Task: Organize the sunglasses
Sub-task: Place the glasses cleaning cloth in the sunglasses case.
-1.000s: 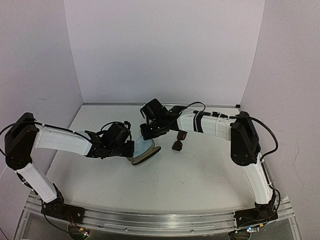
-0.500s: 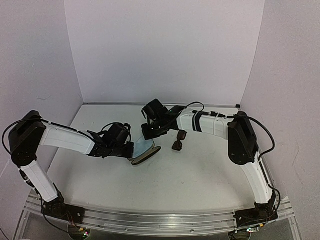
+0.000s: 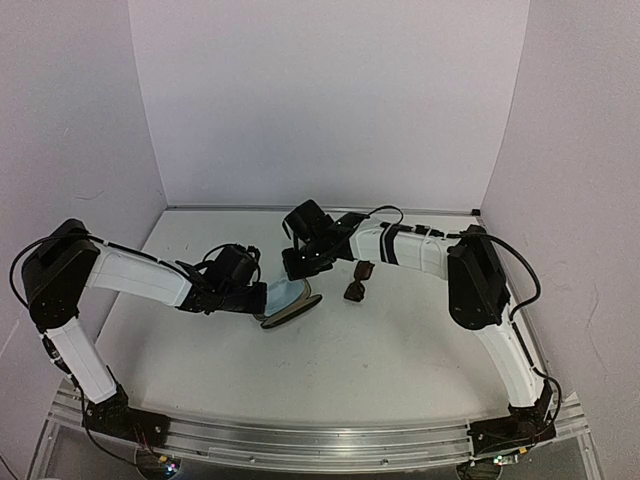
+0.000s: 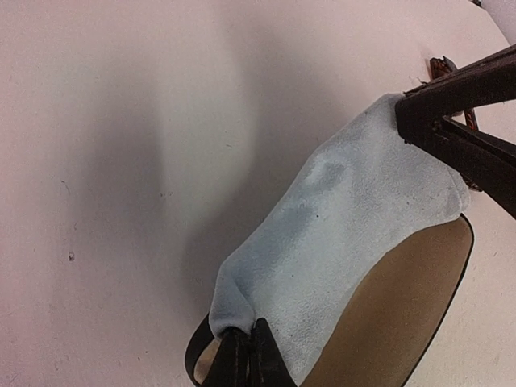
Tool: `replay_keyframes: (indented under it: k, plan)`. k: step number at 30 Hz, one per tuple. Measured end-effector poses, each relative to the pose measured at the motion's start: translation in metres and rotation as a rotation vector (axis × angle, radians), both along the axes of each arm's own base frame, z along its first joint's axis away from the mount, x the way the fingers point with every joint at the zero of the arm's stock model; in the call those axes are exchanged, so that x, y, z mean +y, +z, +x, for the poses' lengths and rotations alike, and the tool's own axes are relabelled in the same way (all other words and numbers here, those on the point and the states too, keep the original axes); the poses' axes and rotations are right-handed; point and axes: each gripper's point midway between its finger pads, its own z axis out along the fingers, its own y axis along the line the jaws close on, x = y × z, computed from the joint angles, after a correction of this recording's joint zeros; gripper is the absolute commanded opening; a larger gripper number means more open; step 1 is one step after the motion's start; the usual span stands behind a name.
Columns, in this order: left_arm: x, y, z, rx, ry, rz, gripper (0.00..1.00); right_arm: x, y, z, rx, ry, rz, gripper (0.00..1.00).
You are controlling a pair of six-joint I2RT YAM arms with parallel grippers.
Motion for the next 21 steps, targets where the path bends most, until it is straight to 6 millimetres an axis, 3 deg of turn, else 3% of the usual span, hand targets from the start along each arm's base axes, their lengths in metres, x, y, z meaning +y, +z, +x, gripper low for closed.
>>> replay_keyframes:
  k: [21]
  plan:
    - [0.006,-0.011,0.009,0.021,0.016,0.008,0.00,0.001,0.002,0.005,-0.002,-0.004,0.008,0.00]
